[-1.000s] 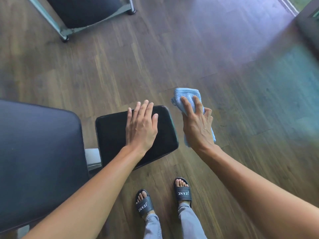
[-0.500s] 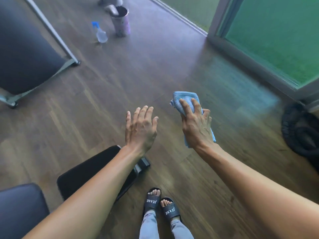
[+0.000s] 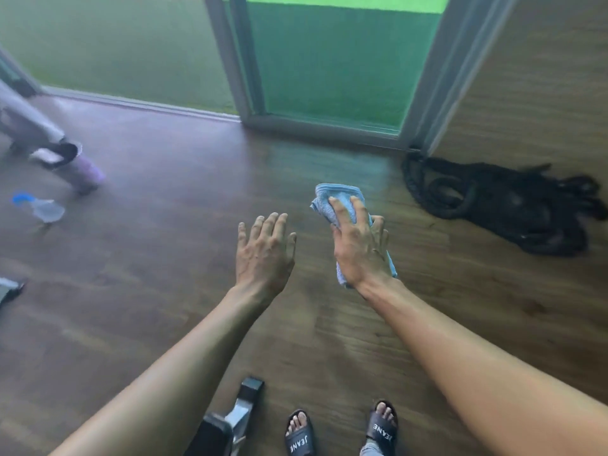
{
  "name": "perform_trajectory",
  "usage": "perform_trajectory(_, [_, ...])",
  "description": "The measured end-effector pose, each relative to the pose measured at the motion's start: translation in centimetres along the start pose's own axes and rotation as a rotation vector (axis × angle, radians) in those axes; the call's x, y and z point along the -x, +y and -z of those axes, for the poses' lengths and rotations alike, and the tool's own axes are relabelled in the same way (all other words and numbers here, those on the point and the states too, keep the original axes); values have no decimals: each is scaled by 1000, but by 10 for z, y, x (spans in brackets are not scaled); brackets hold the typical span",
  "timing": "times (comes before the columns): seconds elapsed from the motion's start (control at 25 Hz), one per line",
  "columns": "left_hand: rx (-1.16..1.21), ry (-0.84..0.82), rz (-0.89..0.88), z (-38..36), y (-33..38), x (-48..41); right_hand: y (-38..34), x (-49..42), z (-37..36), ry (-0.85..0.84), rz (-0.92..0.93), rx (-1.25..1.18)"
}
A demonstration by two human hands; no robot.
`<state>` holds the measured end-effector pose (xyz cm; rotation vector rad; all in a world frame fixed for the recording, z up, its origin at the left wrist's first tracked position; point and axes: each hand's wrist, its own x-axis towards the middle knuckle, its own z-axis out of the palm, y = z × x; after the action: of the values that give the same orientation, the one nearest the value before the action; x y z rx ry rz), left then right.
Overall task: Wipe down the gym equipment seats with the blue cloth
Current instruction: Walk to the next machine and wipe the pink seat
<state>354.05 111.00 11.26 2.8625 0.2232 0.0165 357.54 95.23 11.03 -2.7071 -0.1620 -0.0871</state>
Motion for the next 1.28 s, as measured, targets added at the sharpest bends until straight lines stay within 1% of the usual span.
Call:
perform_trajectory(0.12, [11, -28, -154, -6, 84, -21, 66, -3, 44, 89, -135, 24])
perform_trajectory(0.24, [18, -61, -328, -17, 188, -29, 148, 11, 95, 173, -284, 43])
perform_trajectory(0.36, [7, -89, -508, -35, 291, -24, 235, 37, 142, 250, -439, 52])
perform_trajectory(0.52, [24, -121, -687, -64, 414, -6, 336, 83, 196, 303, -631, 77])
perform_trajectory(0.68, [40, -181, -890, -91, 533, 37, 425, 141, 254, 390, -829, 132])
perform_trajectory(1.0, [92, -285, -1276, -123, 737, 134, 549, 255, 355, 562, -1169, 275])
perform_trajectory(1.16, [103, -327, -1485, -139, 833, 204, 598, 326, 397, 640, -1341, 294])
perform_trajectory(1.28, [102, -366, -1669, -145, 893, 284, 628, 399, 423, 761, -1501, 345])
